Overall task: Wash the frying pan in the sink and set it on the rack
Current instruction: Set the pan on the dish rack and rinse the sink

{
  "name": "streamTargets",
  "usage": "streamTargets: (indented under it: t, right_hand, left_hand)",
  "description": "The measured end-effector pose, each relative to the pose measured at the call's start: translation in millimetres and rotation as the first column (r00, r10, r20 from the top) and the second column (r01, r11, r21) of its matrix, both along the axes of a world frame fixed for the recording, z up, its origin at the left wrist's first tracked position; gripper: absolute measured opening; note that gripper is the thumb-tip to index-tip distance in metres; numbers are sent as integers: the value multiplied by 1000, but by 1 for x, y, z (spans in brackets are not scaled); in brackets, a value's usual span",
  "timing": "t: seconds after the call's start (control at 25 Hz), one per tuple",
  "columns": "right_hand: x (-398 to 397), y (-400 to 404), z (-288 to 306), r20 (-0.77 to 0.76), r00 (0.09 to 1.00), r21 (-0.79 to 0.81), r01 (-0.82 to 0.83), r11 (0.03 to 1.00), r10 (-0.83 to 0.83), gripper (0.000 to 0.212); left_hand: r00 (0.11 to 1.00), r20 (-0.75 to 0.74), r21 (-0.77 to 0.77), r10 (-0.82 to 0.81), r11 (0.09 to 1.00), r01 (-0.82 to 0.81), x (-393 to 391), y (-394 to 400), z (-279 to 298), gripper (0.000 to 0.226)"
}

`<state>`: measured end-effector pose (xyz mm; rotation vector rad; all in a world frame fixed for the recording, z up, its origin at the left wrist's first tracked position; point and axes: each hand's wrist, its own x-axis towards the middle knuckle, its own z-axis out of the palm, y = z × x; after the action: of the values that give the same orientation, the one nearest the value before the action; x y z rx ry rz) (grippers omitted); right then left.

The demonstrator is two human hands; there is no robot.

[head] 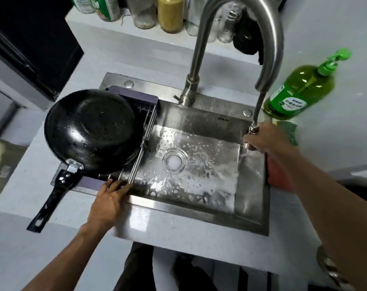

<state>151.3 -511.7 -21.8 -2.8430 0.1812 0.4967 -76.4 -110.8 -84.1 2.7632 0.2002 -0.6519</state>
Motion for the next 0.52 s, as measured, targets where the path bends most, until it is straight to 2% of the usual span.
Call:
streamTargets:
  t: [0.2,0.32,0.4,0.52]
  right_hand:
    - [-14,3,8,-182,983,-71,-51,996,37,38]
    - [-30,12,11,-290,954,99,-47,994,74,18]
    - [-41,21,12,-320,944,214,-12,977,82,18]
    - [-59,47,5,-293,951,282,-15,959,101,20]
  left_hand:
    - [1000,21,-10,13,1000,-13,-1,4,-9,45]
    - [1000,24,-6,15,1000,-15,0,5,-10,43]
    - [999,16,-16,41,999,-41,1,4,-11,41]
    - [999,14,2,44,999,-44,1,3,-11,41]
